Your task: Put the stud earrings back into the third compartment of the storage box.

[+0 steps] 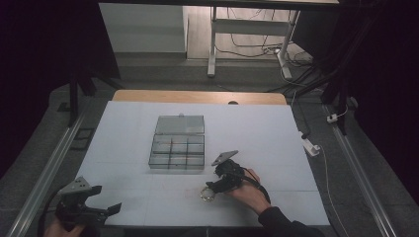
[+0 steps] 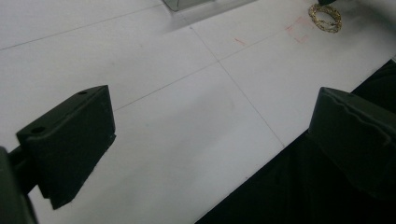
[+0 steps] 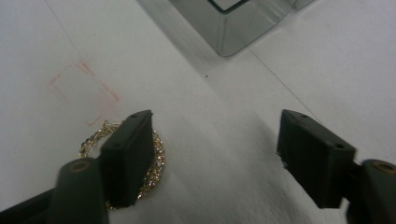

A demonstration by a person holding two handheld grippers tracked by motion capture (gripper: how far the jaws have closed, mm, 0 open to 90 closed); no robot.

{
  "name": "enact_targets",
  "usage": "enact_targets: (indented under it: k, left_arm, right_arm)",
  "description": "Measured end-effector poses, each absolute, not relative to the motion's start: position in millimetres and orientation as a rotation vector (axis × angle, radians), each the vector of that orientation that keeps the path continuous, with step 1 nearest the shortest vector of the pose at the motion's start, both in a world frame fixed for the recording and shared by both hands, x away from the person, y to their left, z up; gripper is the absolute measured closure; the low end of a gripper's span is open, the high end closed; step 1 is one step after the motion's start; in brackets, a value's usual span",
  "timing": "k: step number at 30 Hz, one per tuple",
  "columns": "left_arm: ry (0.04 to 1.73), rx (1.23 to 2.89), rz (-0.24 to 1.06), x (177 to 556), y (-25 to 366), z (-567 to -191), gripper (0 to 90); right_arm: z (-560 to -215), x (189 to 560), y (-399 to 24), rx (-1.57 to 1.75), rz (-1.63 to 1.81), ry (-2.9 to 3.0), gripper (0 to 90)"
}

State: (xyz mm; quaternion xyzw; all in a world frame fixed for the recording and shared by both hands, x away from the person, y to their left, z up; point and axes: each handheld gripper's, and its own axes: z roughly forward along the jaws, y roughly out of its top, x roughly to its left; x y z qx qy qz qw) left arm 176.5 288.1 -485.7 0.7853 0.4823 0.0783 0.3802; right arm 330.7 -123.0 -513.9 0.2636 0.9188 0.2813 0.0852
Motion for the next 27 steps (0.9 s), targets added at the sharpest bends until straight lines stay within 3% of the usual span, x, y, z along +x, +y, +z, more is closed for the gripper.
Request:
enact_targets:
  k: [3,10,11,12,14,27]
  left_arm:
    - [1.231,2.005,0.200,176.5,288.2,-485.7,1.1]
    - [1.230,2.005,0.199,176.5,288.1,-485.7,1.1]
    - [1.230,2.005,0.199,176.5,288.1,-485.7,1.1]
    - [1.230,2.006,0.199,176.5,288.1,-485.7,1.1]
    - [1.230,2.006,0.198,176.6,288.1,-485.8,1.1]
    - [1.215,2.030,0.197,177.0,285.6,-486.0,1.5]
  right_arm:
    - [-516.0,330.4,-120.4,0.771,0.825,2.756,35.1]
    - [-514.3,326.5,-116.9,0.673,0.792,2.792,63.1]
    - [-514.3,326.5,-116.9,0.673,0.792,2.792,63.1]
    - [-513.6,324.6,-116.4,0.658,0.783,2.800,76.7]
    - [-514.2,323.0,-115.8,0.623,0.788,2.813,85.7]
    - [-507.4,328.2,-120.8,0.755,0.874,2.814,87.4]
